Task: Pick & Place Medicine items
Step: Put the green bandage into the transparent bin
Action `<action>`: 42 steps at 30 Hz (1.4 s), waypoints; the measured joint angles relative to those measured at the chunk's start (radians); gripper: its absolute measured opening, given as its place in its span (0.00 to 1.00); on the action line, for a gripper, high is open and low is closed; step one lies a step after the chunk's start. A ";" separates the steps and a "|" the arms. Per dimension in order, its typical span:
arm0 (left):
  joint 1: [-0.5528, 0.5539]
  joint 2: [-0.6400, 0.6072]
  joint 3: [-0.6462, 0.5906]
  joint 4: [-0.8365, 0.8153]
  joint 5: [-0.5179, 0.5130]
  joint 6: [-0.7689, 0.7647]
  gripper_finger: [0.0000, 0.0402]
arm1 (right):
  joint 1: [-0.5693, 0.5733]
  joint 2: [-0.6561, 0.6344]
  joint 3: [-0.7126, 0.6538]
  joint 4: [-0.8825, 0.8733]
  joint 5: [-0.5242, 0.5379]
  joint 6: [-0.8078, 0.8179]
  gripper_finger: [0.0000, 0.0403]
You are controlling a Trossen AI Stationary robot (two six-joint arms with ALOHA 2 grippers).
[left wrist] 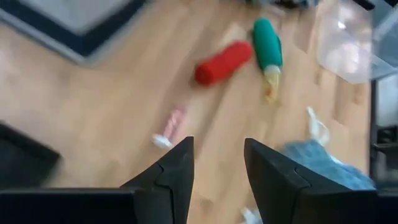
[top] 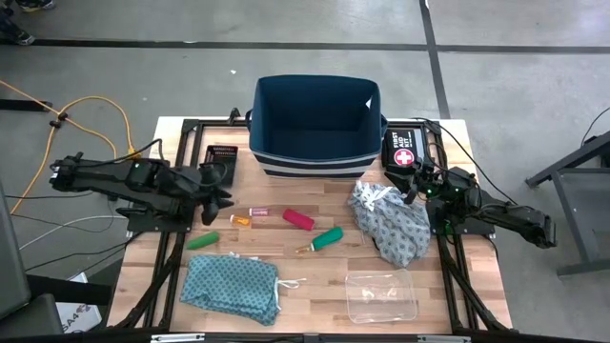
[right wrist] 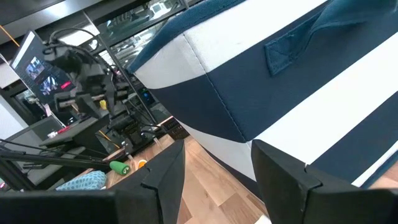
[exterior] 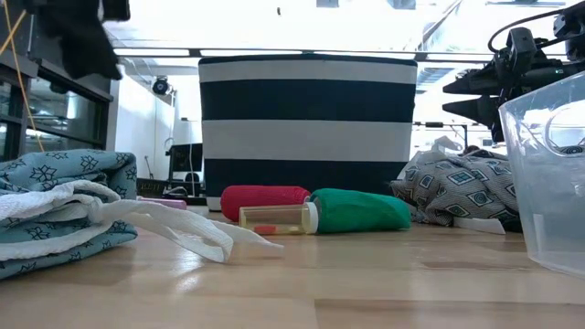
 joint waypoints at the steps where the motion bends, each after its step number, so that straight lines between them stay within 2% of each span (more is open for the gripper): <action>1: 0.000 0.000 0.000 -0.008 0.029 -0.020 0.34 | 0.000 0.000 0.000 0.000 0.000 0.000 0.43; 5: -0.002 0.007 0.000 -0.029 0.135 -0.067 0.34 | 0.000 0.000 0.000 0.000 0.000 0.000 0.43; 8: -0.021 0.026 0.000 -0.055 0.169 -0.124 0.34 | 0.000 0.000 0.000 0.000 0.000 0.000 0.43; 12: -0.064 0.073 0.049 -0.147 0.161 -0.188 0.34 | 0.000 0.000 0.000 0.000 0.000 0.000 0.43; 18: -0.137 0.215 0.161 -0.326 0.085 -0.241 0.34 | 0.000 0.000 0.000 0.000 0.000 0.000 0.43; 28: -0.232 0.383 0.171 -0.358 0.120 -0.164 0.34 | 0.000 0.000 0.000 0.000 0.000 0.000 0.43; 35: -0.291 0.406 0.171 -0.373 0.119 -0.080 0.34 | 0.000 0.000 0.000 0.000 0.000 0.000 0.43; 42: -0.355 0.406 0.166 -0.375 0.106 -0.077 0.34 | 0.000 0.000 0.000 0.000 0.000 0.000 0.43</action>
